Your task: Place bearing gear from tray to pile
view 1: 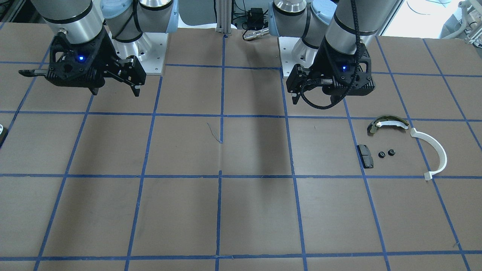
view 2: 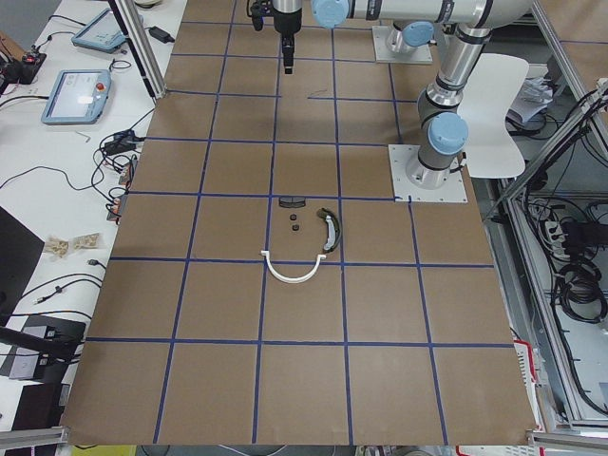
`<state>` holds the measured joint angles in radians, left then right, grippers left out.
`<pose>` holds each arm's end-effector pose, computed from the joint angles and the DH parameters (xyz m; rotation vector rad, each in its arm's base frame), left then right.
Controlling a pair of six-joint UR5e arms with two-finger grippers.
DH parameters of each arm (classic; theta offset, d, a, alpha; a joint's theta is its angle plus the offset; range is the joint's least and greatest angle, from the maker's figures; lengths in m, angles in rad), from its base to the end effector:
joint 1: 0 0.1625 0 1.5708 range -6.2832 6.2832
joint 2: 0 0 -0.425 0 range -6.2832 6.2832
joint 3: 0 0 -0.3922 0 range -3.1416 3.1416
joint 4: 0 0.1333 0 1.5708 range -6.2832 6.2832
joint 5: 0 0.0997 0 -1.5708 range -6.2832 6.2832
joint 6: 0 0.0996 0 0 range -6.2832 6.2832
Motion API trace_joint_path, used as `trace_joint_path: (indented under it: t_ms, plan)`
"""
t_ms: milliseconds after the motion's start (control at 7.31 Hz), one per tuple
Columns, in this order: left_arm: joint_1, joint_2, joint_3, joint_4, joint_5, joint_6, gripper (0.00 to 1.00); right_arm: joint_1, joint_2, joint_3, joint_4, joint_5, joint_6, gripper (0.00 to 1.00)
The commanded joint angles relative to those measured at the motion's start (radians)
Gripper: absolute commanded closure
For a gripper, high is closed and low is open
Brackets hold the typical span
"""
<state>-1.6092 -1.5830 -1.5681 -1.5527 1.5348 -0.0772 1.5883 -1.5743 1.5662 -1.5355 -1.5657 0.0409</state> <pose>-0.1559 -0.4923 0.4851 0.0600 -3.1046 0.0101 0.1423 -0.4852 0.4884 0.0368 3.1368 0.0429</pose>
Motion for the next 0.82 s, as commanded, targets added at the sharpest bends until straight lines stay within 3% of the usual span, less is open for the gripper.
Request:
trace_joint_path:
  t_ms: [0,684]
  plan:
    - [-0.002,0.000,0.010,-0.023,-0.010,0.011,0.00,-0.001,0.000,0.000,0.003,-0.001,0.000,0.00]
    - [0.000,0.009,0.010,-0.026,-0.012,0.071,0.00,-0.002,-0.001,0.006,0.012,-0.001,0.008,0.00]
